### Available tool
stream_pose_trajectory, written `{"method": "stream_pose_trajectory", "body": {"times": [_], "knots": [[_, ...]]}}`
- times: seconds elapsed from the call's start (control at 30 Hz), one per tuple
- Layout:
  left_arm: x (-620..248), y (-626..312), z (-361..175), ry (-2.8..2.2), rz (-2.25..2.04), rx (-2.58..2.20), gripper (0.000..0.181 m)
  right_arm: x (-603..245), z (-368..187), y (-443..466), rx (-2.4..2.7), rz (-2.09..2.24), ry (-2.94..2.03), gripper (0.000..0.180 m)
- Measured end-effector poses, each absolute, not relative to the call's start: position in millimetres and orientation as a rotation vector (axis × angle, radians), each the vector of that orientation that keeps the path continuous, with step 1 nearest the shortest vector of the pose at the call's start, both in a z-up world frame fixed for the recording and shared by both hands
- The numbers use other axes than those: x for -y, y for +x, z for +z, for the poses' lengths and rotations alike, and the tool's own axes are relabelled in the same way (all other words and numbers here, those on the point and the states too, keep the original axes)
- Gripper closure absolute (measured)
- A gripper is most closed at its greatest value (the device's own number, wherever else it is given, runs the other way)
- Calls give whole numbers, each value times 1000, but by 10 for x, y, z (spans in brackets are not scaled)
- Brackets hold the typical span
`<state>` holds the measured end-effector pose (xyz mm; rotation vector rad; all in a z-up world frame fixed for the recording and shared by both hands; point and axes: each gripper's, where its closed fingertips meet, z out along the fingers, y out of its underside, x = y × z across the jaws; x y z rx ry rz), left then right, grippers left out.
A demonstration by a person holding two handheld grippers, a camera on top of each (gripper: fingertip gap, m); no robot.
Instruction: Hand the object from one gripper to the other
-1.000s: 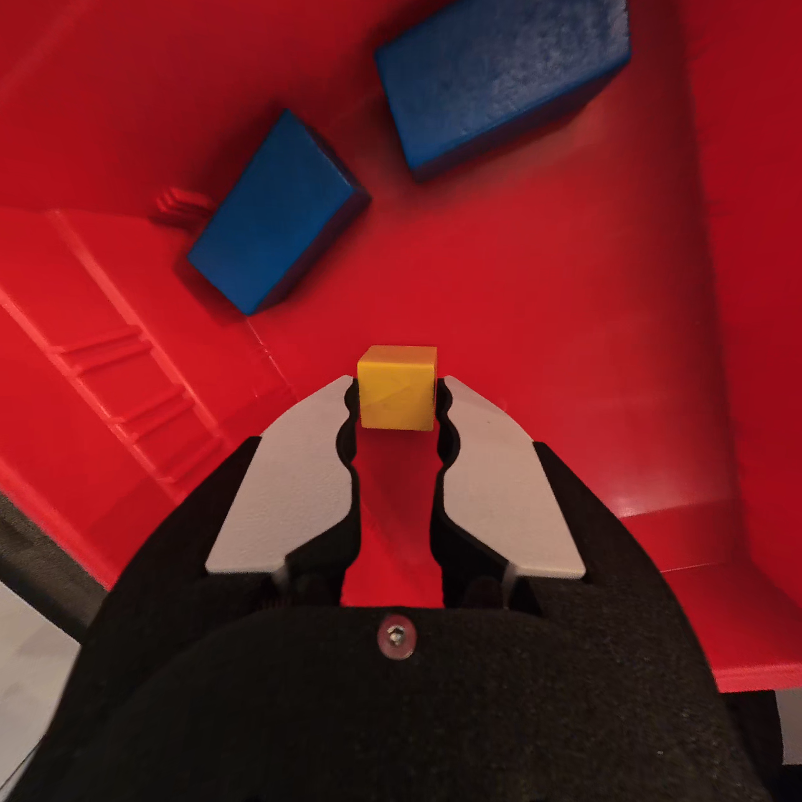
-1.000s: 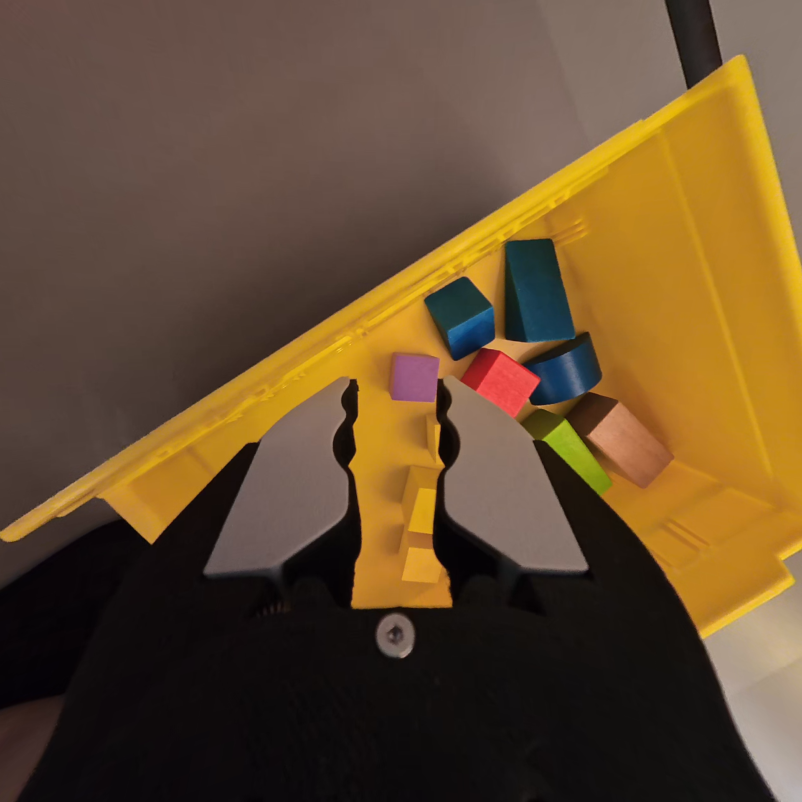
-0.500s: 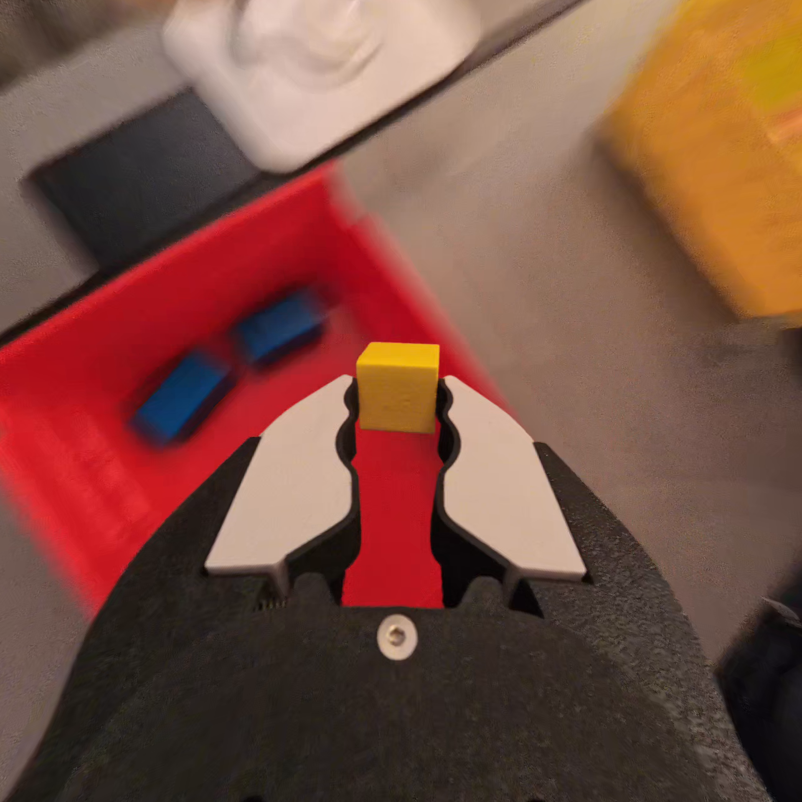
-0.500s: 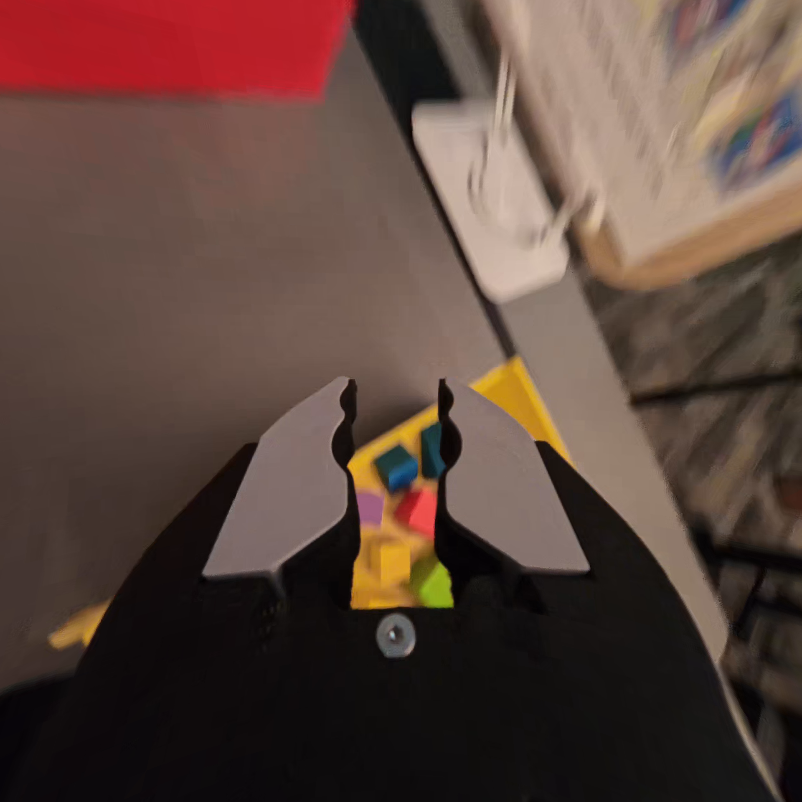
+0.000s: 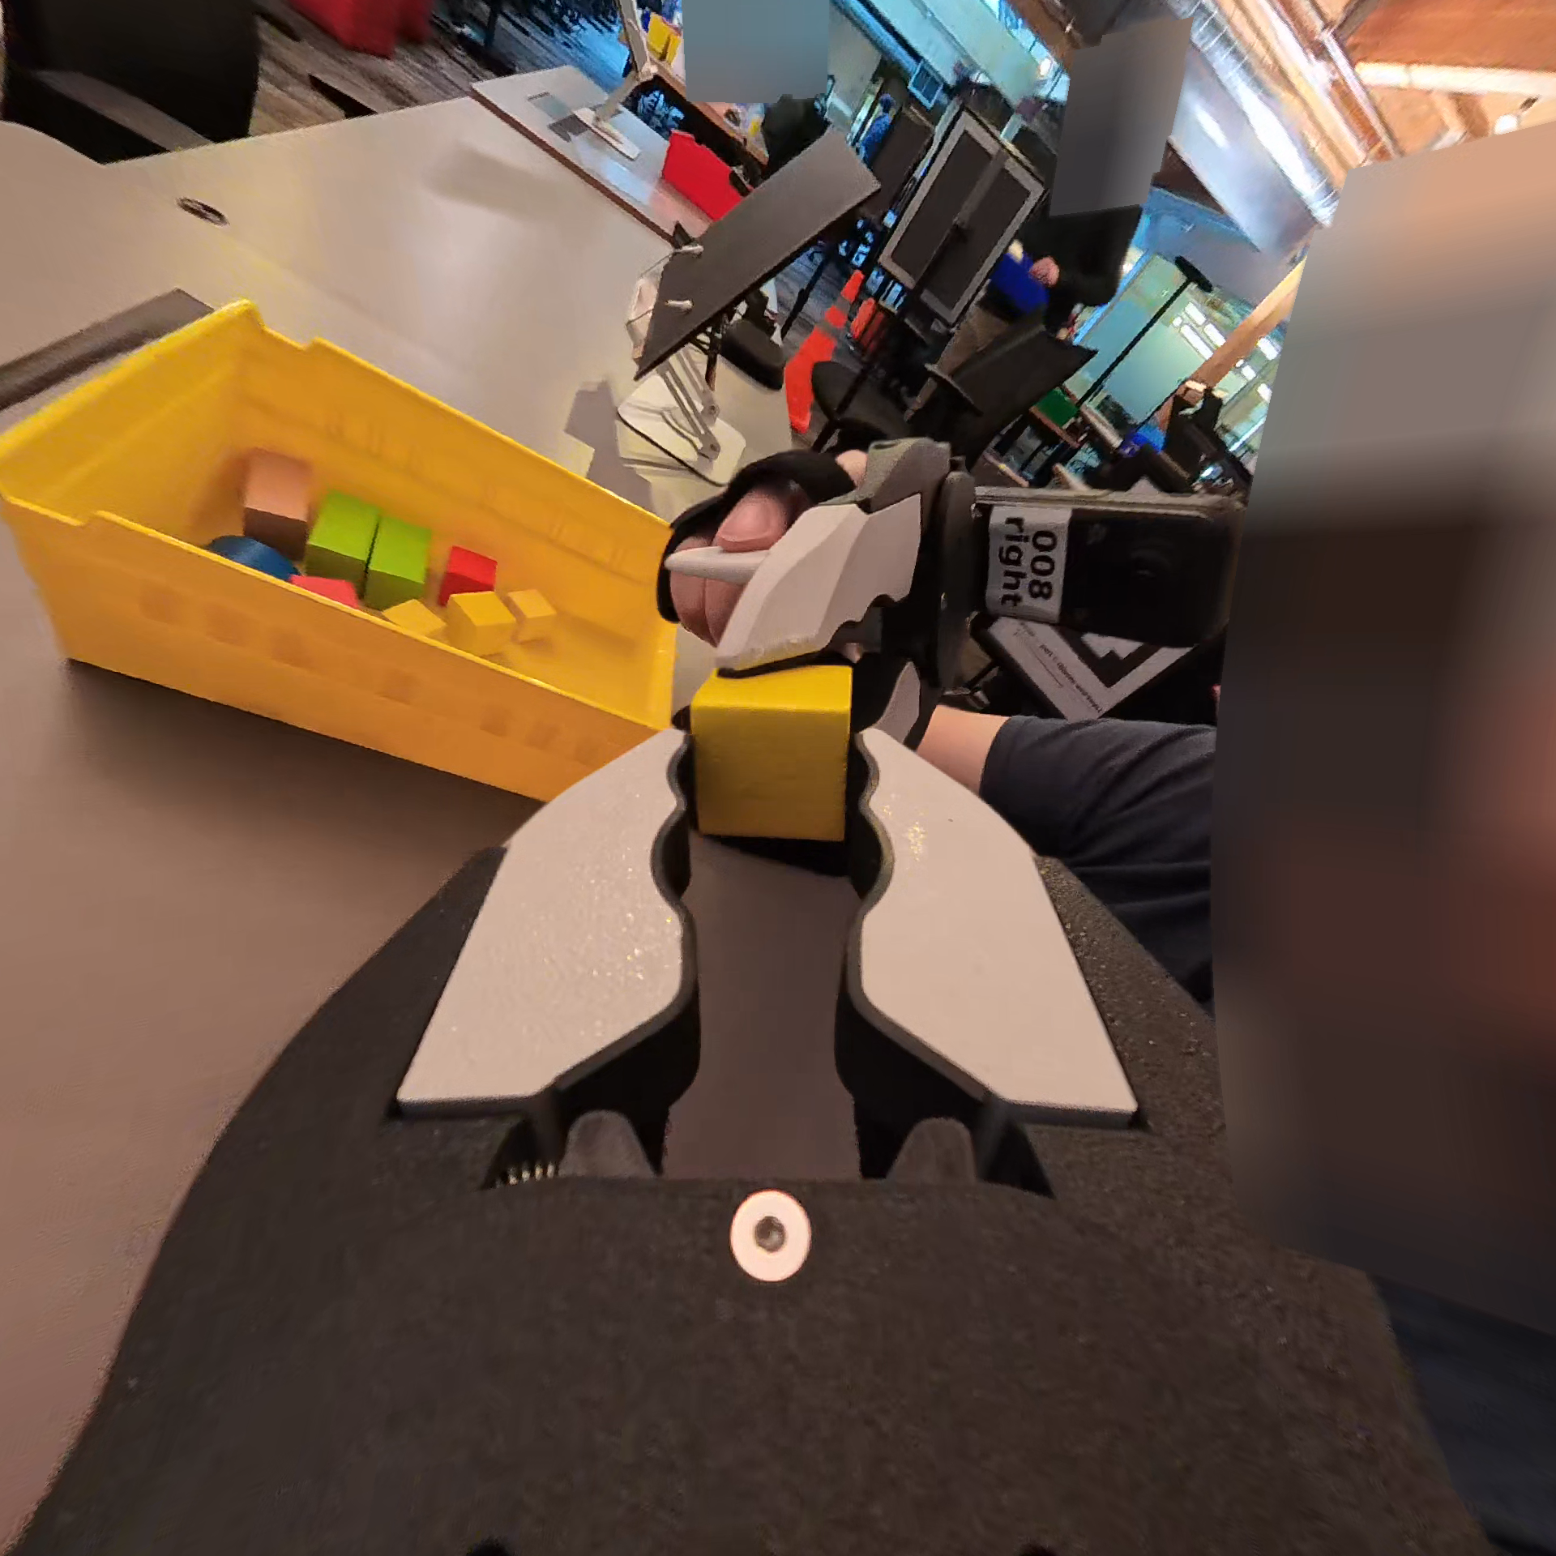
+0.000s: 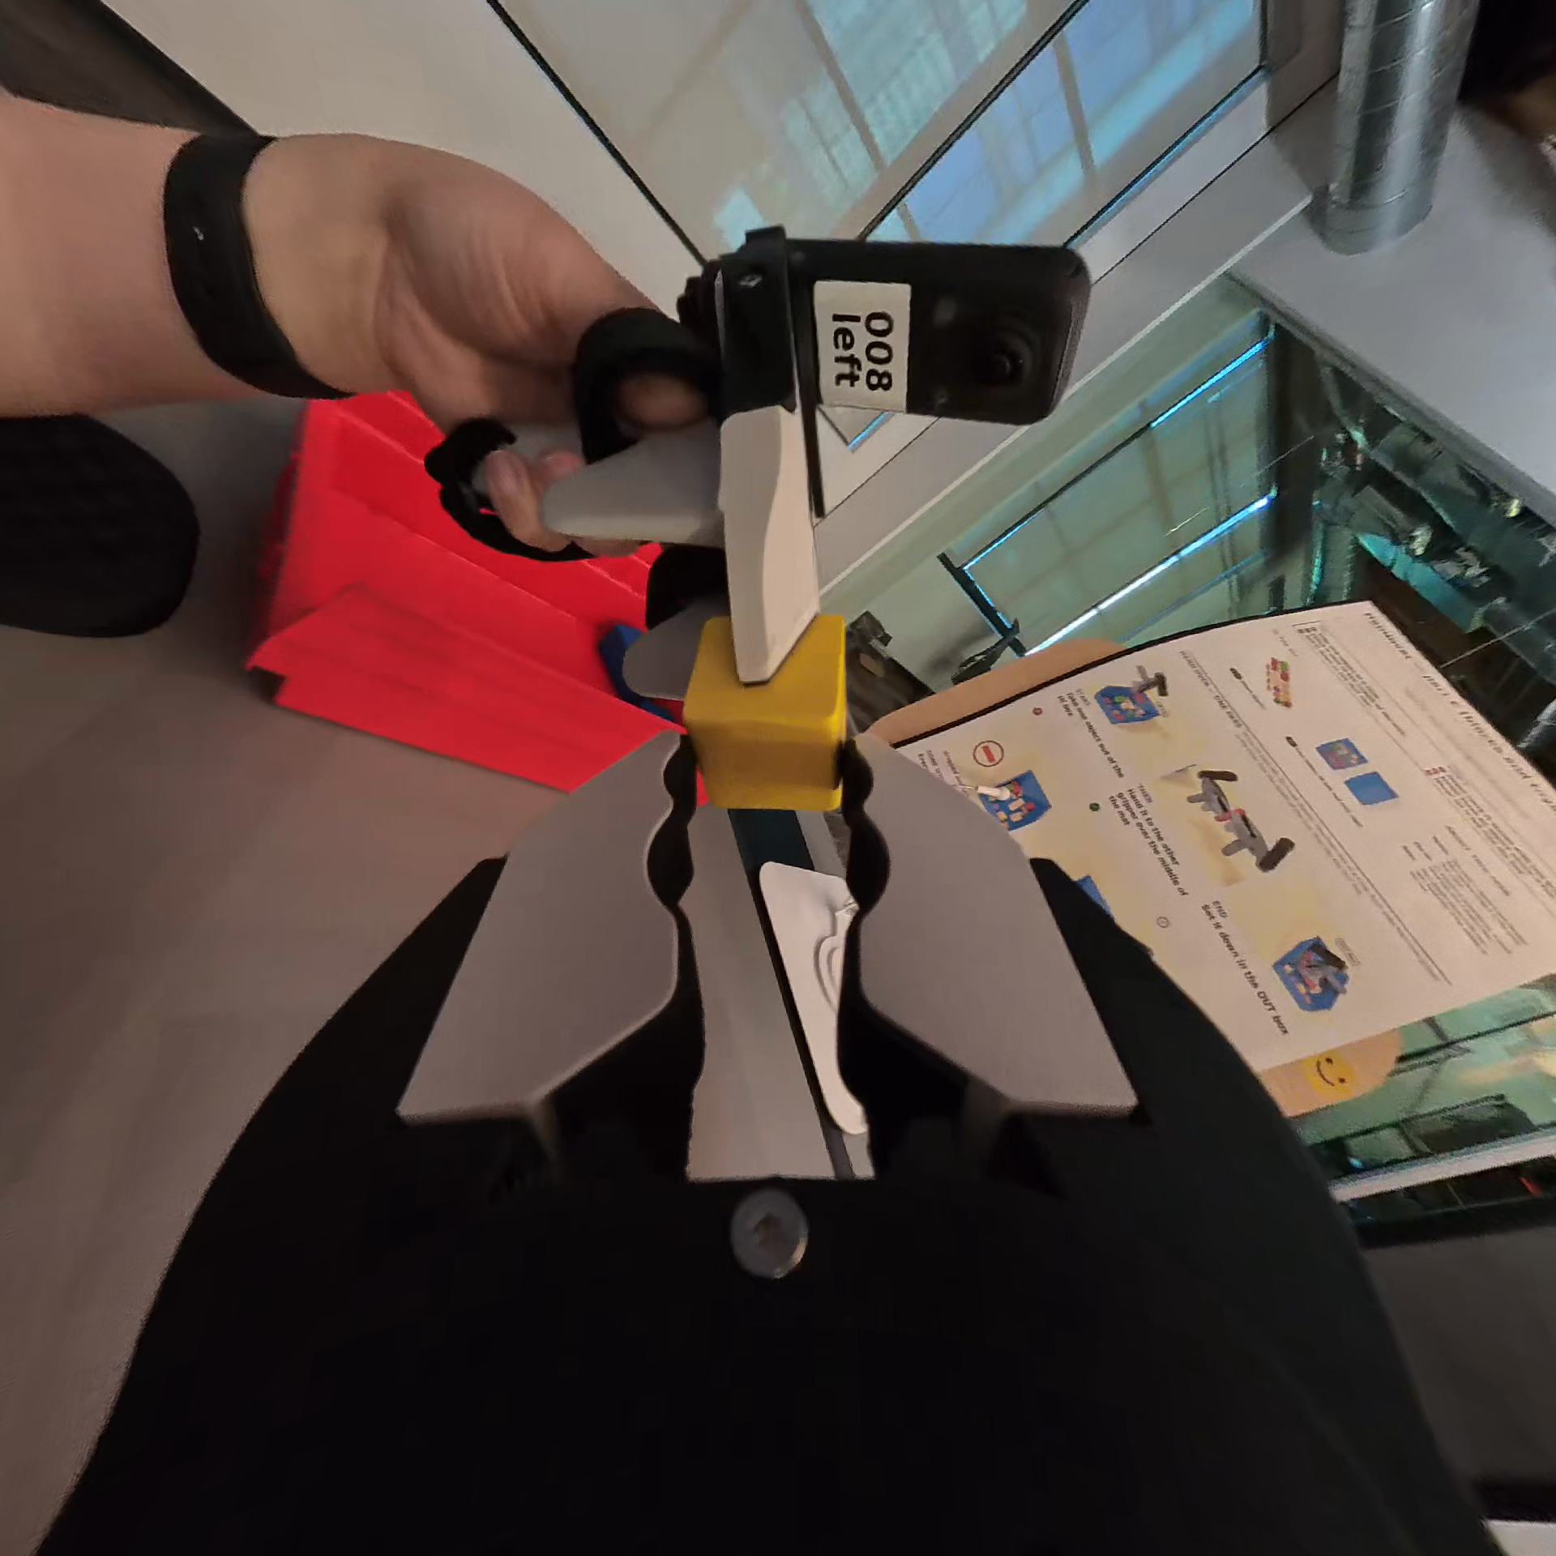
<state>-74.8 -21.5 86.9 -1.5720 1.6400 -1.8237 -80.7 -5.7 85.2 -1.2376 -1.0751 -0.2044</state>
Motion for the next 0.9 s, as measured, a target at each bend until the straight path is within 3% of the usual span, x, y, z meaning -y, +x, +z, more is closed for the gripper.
{"method": "stream_pose_trajectory", "body": {"times": [0.2,0.37,0.57,0.9], "knots": [[-96,-828,980,-1578,-1790,-1507,147,70,698,-108,1067,-89,-1646,147],[-284,-966,1047,-1574,-1637,-1473,147,471,-304,1138,933,-30,-2431,146],[-387,-1045,1012,-1618,-1553,-1470,148,590,-1123,1409,924,40,-2865,146],[-1844,-1790,340,-2029,-538,-1184,143,469,-1463,1592,866,-97,-3017,147]]}}
